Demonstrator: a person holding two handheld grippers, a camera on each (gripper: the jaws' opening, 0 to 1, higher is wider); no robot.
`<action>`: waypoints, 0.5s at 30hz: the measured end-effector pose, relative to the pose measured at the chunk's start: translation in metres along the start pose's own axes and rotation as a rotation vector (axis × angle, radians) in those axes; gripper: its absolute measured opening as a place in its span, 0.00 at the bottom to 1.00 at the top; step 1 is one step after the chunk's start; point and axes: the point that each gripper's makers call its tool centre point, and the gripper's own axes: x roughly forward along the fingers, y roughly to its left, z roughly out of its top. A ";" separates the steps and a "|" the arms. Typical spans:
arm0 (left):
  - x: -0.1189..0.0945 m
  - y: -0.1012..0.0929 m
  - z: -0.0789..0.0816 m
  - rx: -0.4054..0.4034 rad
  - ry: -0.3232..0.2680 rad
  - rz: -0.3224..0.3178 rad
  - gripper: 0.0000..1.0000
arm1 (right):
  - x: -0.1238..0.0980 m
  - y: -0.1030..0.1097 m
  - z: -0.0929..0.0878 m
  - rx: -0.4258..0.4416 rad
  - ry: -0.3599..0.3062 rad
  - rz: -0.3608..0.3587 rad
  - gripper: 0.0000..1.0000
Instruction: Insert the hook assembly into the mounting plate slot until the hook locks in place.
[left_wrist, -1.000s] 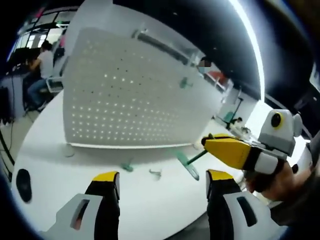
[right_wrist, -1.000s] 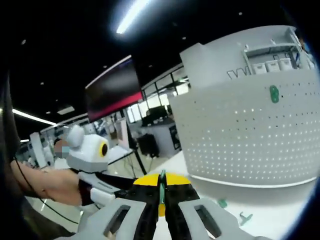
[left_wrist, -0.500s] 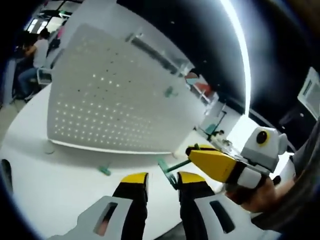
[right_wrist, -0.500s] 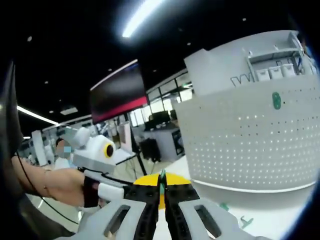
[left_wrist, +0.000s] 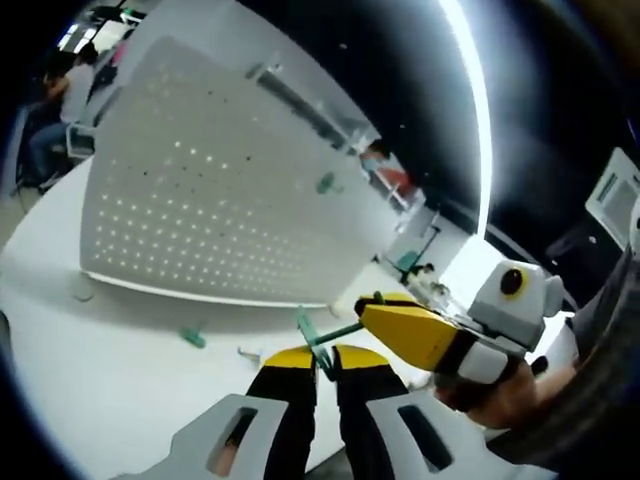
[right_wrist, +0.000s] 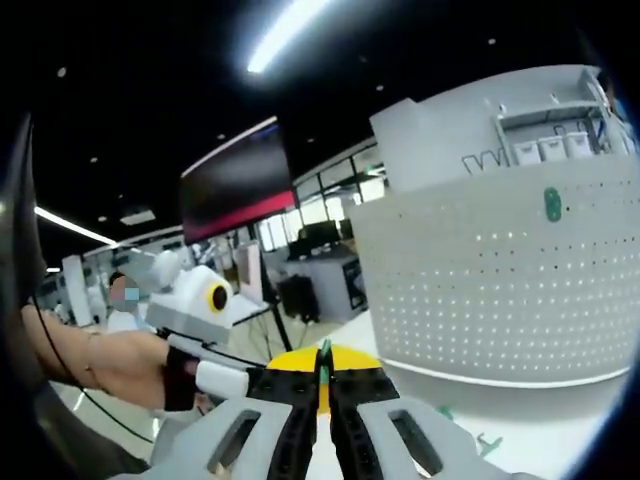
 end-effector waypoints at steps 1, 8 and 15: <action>0.000 0.000 0.000 -0.002 0.001 -0.002 0.05 | 0.000 0.000 0.000 -0.001 0.001 0.001 0.00; 0.000 0.003 0.005 -0.005 -0.022 0.016 0.03 | -0.003 0.003 0.000 -0.023 0.007 -0.007 0.00; 0.002 0.005 0.011 0.019 -0.029 0.047 0.01 | -0.005 -0.001 0.000 -0.010 0.017 -0.019 0.01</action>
